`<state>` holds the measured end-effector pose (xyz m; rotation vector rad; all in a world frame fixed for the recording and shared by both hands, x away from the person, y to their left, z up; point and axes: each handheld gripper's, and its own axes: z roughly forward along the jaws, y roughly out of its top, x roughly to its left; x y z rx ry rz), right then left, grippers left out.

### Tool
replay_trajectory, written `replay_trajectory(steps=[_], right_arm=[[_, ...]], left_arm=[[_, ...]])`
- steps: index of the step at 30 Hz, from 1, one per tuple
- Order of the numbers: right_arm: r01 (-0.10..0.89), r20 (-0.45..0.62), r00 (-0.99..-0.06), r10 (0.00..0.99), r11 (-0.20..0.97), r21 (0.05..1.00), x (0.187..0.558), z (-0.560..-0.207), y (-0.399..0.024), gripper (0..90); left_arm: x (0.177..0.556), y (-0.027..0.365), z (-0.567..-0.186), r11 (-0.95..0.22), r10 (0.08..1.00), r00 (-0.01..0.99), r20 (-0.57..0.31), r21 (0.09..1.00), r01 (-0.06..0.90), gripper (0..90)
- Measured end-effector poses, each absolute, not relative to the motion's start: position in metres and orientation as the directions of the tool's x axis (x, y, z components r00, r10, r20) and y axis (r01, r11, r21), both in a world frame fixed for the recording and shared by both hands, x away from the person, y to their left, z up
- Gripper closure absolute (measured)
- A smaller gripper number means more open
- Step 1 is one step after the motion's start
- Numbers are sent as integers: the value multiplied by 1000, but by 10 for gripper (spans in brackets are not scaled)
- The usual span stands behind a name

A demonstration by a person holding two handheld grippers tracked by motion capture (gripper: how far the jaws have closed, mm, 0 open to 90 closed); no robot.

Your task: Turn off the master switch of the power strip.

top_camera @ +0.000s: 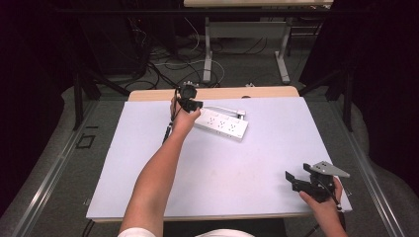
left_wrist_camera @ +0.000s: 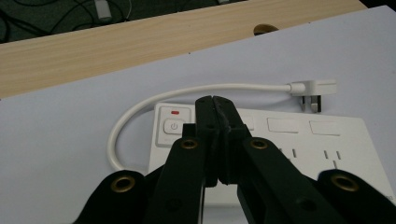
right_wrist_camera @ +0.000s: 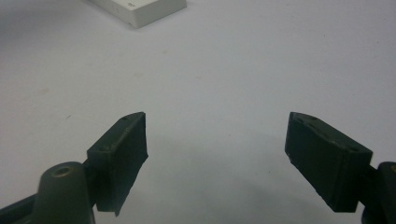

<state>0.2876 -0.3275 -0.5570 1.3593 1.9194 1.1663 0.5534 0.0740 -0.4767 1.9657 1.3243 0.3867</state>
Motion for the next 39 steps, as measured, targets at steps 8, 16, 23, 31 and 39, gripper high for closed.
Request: replay_trajectory(steps=[8, 16, 23, 31, 39], right_arm=[[457, 77, -363, 929, 105, 883, 288, -558, -327, 204], [487, 90, -370, 925, 110, 867, 286, -555, -328, 204], [479, 96, -379, 920, 107, 871, 286, -556, -328, 204], [474, 99, -386, 917, 105, 874, 286, -556, -329, 204], [483, 119, -377, 918, 86, 871, 285, -554, -332, 201]], left_arm=[[568, 75, -486, -187, 904, 399, -156, 695, 694, 900], [577, 79, -498, -165, 914, 369, -165, 681, 713, 900], [583, 76, -508, -171, 924, 354, -143, 675, 718, 900], [587, 71, -520, -170, 933, 334, -131, 660, 732, 900], [589, 67, -525, -202, 931, 348, -111, 635, 745, 900]])
